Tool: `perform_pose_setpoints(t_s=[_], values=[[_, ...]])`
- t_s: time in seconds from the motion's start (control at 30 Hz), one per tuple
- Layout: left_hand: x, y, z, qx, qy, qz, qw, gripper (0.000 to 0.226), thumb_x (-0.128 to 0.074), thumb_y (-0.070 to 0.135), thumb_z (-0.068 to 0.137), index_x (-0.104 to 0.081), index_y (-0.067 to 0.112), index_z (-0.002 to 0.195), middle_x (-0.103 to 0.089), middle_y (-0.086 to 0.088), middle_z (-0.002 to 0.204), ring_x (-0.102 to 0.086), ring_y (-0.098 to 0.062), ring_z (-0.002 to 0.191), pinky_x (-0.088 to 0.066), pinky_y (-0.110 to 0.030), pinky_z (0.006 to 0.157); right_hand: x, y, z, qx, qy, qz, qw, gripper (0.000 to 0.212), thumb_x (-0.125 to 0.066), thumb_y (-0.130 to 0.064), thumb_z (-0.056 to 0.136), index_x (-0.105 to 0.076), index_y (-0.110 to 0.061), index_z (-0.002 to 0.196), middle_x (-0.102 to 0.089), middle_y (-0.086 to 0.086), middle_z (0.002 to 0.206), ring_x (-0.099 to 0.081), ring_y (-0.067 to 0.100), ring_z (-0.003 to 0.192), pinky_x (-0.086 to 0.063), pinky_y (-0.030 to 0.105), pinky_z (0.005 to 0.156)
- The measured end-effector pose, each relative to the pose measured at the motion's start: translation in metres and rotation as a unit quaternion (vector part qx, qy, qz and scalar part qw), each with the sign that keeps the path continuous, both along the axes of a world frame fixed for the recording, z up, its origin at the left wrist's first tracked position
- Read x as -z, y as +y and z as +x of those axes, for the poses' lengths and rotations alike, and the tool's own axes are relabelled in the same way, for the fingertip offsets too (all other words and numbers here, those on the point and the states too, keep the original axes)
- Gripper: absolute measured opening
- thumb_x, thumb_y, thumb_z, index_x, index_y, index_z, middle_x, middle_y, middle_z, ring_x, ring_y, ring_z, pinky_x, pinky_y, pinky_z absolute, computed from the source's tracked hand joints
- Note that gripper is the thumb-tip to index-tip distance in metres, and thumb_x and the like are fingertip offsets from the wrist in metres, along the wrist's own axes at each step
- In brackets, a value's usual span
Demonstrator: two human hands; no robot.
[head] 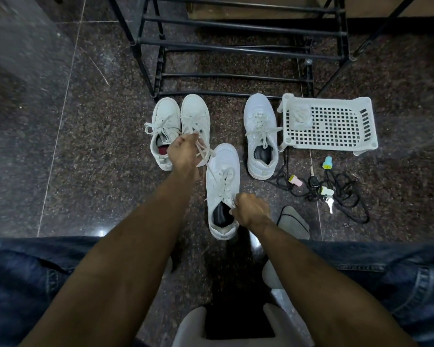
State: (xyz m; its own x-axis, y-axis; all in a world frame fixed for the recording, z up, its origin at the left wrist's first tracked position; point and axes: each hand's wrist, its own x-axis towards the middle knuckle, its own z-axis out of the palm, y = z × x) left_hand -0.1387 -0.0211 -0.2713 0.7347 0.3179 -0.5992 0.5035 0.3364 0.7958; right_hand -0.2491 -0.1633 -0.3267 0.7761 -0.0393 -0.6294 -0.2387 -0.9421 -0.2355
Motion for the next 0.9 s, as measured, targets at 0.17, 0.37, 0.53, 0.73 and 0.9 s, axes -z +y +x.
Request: perform_pose_setpoints(t_s=[0.17,0.37,0.53,0.73,0.9], values=[[0.044,0.005,-0.032,0.149,0.155,0.177,0.960,0.034,-0.065,0.017,0.086,-0.063,0.001,0.115,-0.068,-0.016,0.108,-0.066,-0.035,0.095,-0.054,-0.038,0.073,-0.002,-0.006,0.000,0.048,-0.054,0.040,0.997,0.029,-0.060,-0.042,0.088,-0.059,-0.025,0.112,-0.068,0.005,0.109,-0.064,0.029,0.097,-0.045,0.032,0.073],[0.059,-0.007,-0.084,0.275,0.177,0.213,0.921,0.016,-0.061,0.002,0.085,-0.073,0.002,0.096,-0.070,-0.016,0.096,-0.061,-0.021,0.081,-0.046,-0.030,0.068,0.004,0.006,0.002,0.049,-0.082,0.123,0.988,0.028,-0.063,-0.026,0.088,-0.063,-0.034,0.115,-0.063,0.001,0.118,-0.064,0.026,0.099,-0.052,0.039,0.086],[0.063,-0.006,-0.088,0.384,0.101,0.263,0.880,0.023,-0.061,0.002,0.082,-0.070,0.023,0.086,-0.072,0.000,0.091,-0.065,-0.014,0.086,-0.045,-0.021,0.071,0.006,0.009,0.008,0.037,-0.112,0.100,0.988,0.016,-0.058,-0.018,0.088,-0.068,-0.029,0.093,-0.060,0.000,0.107,-0.063,0.026,0.093,-0.050,0.035,0.076],[0.064,-0.005,-0.082,0.417,0.063,0.284,0.861,0.008,-0.068,0.011,0.084,-0.067,0.019,0.084,-0.062,0.006,0.075,-0.057,-0.009,0.073,-0.041,-0.018,0.064,0.006,0.004,0.017,0.047,-0.049,0.144,0.987,0.016,-0.062,-0.011,0.084,-0.062,-0.026,0.082,-0.068,0.000,0.092,-0.063,0.022,0.087,-0.047,0.029,0.069],[0.062,-0.009,-0.074,0.378,0.087,0.185,0.903,0.017,-0.066,-0.004,0.080,-0.066,0.013,0.076,-0.062,0.005,0.071,-0.056,-0.007,0.069,-0.042,-0.006,0.057,0.013,0.001,0.014,0.118,-0.030,0.214,0.969,0.034,-0.066,-0.011,0.083,-0.047,-0.025,0.060,-0.049,-0.007,0.059,-0.049,0.017,0.062,-0.039,0.029,0.059]])
